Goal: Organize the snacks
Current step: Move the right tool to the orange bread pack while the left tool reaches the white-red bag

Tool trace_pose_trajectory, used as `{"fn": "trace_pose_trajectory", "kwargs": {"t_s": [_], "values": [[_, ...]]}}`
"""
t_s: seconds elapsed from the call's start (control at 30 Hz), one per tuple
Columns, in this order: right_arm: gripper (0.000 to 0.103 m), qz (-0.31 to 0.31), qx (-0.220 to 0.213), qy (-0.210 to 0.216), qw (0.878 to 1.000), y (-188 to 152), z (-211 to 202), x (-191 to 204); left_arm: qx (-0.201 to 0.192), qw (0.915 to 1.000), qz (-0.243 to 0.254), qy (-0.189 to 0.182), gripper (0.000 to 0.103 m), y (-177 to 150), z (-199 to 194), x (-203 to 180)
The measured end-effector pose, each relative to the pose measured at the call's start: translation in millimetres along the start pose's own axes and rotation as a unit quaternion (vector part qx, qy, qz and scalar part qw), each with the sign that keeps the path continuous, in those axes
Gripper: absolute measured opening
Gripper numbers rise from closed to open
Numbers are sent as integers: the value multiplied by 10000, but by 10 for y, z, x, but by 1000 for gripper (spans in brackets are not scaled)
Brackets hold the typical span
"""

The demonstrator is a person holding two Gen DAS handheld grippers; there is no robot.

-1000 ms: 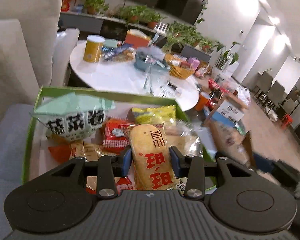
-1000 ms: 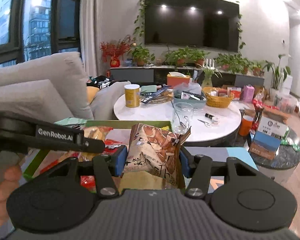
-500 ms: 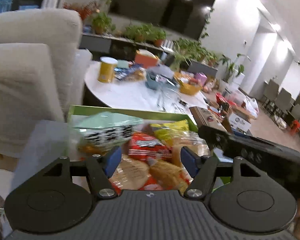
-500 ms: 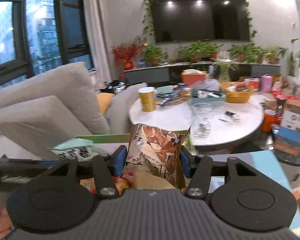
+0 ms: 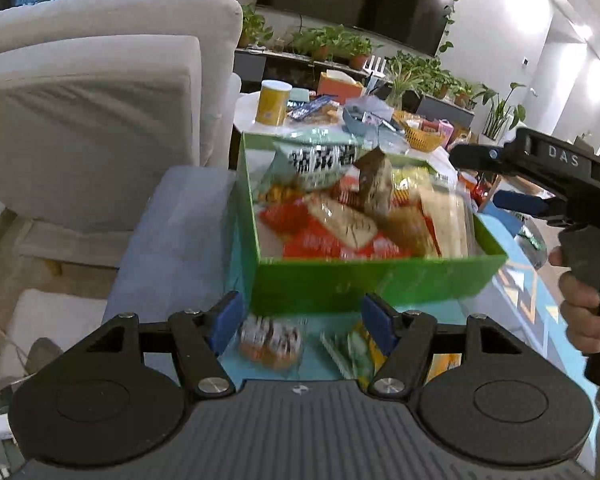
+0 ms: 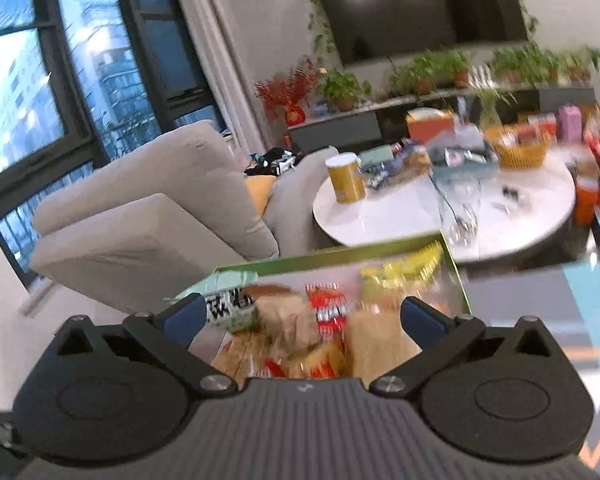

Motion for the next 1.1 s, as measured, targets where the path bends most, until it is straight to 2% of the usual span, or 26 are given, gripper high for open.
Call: {"fn": "trace_pose_trajectory", "kwargs": {"t_s": [0.23,0.37,0.5,0.6,0.67,0.77,0.97,1.1], "values": [[93,-21,918,-120,9957,-426,-169,54,155,9996,60,-209,63,-254,-158,14],[93,279,1425,190,9892,-666,-183,62,279,9991,163,-273,63,-379,-256,-30],[93,-172,1521,341,9876,-812,-243,197,437,9973,131,-569,63,-468,-342,-53],[93,-618,1749,681,9803,-937,-214,342,551,9953,145,-786,63,-580,-411,-64],[93,-990,1817,763,9754,-1006,-184,443,575,9947,231,-816,63,-655,-460,-75],[93,-1324,1894,745,9701,-1088,-119,508,670,9950,337,-656,63,-735,-482,-65],[93,-1149,2029,1047,9668,-1106,65,451,782,9940,231,-726,63,-815,-479,-37],[93,-1014,1963,1171,9682,-1130,86,467,846,9928,316,-792,63,-861,-467,-107]]}}
Point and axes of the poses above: each gripper's, at about its wrist camera, not at the fingertips, and z roughly the way its jaws point, x to its left, y to its top, the point moved 5 cm from there along z, roughly the way its jaws point, and after that the axes turned 9 degrees about -z, right-handed, at the moved point
